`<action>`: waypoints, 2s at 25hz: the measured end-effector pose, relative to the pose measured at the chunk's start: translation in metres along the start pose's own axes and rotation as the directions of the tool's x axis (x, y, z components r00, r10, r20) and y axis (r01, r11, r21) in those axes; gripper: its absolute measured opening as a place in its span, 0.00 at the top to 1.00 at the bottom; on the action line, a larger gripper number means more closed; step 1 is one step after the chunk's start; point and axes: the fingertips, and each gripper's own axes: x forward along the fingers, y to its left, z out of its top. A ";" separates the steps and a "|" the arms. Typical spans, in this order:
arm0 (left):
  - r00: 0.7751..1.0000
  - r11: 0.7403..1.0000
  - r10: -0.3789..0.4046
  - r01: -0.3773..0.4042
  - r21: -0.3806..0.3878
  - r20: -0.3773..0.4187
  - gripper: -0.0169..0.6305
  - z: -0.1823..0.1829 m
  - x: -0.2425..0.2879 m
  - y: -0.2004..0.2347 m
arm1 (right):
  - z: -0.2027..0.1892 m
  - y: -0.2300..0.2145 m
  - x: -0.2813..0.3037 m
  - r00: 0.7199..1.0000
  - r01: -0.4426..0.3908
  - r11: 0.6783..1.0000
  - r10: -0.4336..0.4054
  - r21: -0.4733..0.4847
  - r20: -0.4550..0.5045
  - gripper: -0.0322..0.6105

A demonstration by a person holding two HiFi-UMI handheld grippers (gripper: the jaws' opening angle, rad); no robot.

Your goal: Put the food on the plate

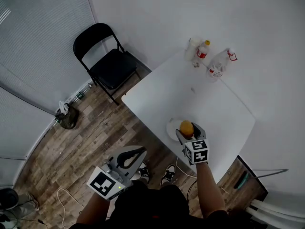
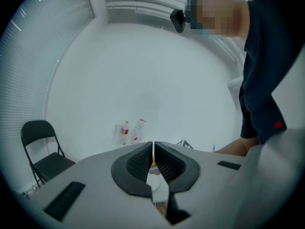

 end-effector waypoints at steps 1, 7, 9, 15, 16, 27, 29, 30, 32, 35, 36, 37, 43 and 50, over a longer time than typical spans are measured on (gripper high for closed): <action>1.000 1.000 0.005 -0.005 -0.006 -0.008 0.93 -0.003 0.000 -0.001 | -0.009 -0.001 0.011 1.000 -0.007 1.000 0.008 0.012 -0.024 0.43; 0.999 0.998 0.034 -0.035 -0.042 -0.026 0.93 -0.015 0.007 0.000 | -0.047 -0.013 0.055 0.993 0.008 1.000 -0.004 0.031 -0.119 0.43; 0.999 0.998 0.043 -0.045 -0.050 -0.033 0.93 -0.019 0.009 0.000 | -0.056 -0.015 0.063 0.988 0.007 1.000 -0.006 0.003 -0.156 0.43; 0.995 0.994 0.086 -0.088 -0.062 -0.041 0.93 -0.024 0.009 0.006 | -0.070 -0.014 0.081 0.973 0.000 0.996 -0.020 -0.088 -0.228 0.43; 0.995 0.994 0.093 -0.095 -0.062 -0.043 0.93 -0.025 0.008 0.008 | -0.069 -0.014 0.082 0.974 -0.001 0.996 -0.020 -0.093 -0.227 0.43; 0.993 0.992 0.114 -0.116 -0.053 -0.040 0.93 -0.016 0.011 0.014 | -0.005 -0.007 0.039 0.999 -0.017 0.996 0.014 -0.088 -0.036 0.39; 0.994 0.993 0.107 -0.108 -0.043 -0.031 0.93 -0.010 0.013 0.012 | 0.030 -0.003 0.007 0.996 -0.020 0.997 0.027 -0.072 0.087 0.39; 0.994 0.994 0.102 -0.103 -0.038 -0.027 0.93 -0.007 0.014 0.010 | 0.048 -0.001 -0.010 0.988 -0.022 0.997 0.032 -0.068 0.150 0.39; 0.996 0.995 0.092 -0.092 -0.028 -0.021 0.93 -0.001 0.017 0.006 | 0.080 0.001 -0.045 0.965 -0.015 0.997 0.035 -0.077 0.262 0.39; 0.998 0.998 0.067 -0.067 -0.007 0.000 0.93 0.012 0.022 -0.005 | 0.119 0.000 -0.098 0.917 0.014 0.996 0.024 -0.092 0.399 0.41; 0.998 0.998 0.059 -0.059 0.002 0.010 0.93 0.017 0.024 -0.009 | 0.129 -0.002 -0.116 0.898 0.036 0.995 0.009 -0.094 0.440 0.48; 0.999 0.999 0.051 -0.052 0.013 0.019 0.93 0.022 0.025 -0.013 | 0.137 -0.004 -0.133 0.879 0.065 0.993 -0.012 -0.095 0.477 0.63; 0.997 0.996 0.025 -0.031 0.084 0.075 0.93 0.051 0.033 -0.031 | 0.165 -0.008 -0.211 0.809 0.163 0.982 -0.078 -0.094 0.582 0.90; 0.989 0.990 -0.007 -0.013 0.138 0.148 0.93 0.086 0.034 -0.058 | 0.179 -0.008 -0.272 0.769 0.218 0.970 -0.101 -0.111 0.631 0.91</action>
